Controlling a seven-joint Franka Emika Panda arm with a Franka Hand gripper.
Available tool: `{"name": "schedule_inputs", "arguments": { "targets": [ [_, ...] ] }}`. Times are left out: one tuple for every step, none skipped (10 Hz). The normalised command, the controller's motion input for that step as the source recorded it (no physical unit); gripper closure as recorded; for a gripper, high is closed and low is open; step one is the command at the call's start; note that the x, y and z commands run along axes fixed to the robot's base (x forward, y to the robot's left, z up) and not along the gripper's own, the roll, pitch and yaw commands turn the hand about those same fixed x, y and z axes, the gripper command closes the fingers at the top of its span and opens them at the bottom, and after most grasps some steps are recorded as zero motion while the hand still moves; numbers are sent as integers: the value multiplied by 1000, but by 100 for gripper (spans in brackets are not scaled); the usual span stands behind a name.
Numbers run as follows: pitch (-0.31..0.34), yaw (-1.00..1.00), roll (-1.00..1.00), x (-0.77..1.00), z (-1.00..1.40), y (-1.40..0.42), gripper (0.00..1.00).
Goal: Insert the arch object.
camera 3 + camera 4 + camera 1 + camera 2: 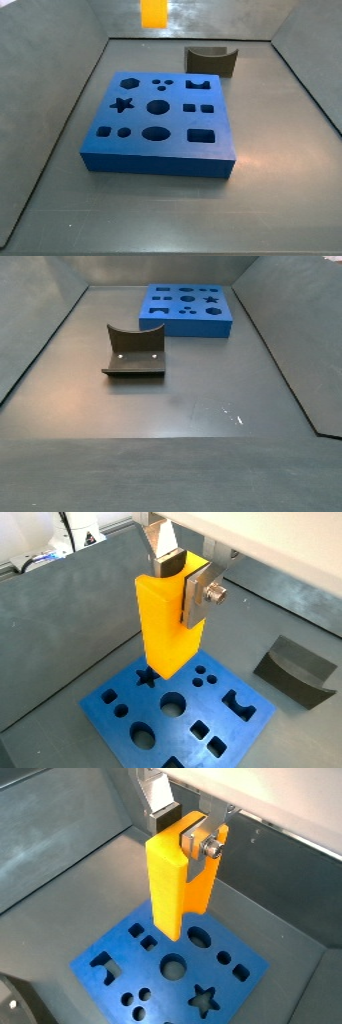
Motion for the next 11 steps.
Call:
{"name": "schedule_inputs", "arguments": {
  "targets": [
    [0, -863, -21, 297, -203, 149, 100],
    [0, -863, -24, 294, -209, 149, 100],
    [0, -840, -36, 289, -214, 160, 100],
    [0, -823, -36, 271, -223, 174, 100],
    [0, -817, -19, 257, -226, 200, 100],
    [0, -874, 0, 257, -229, 169, 100],
    [0, -946, 0, 177, -220, 106, 100],
    [0, -977, 0, 126, -237, 77, 100],
    [0, -974, 0, 123, -240, 77, 100],
    [0, -974, 0, 126, -240, 77, 100],
    [0, -957, 0, 109, -269, 94, 100]
  ]
}}
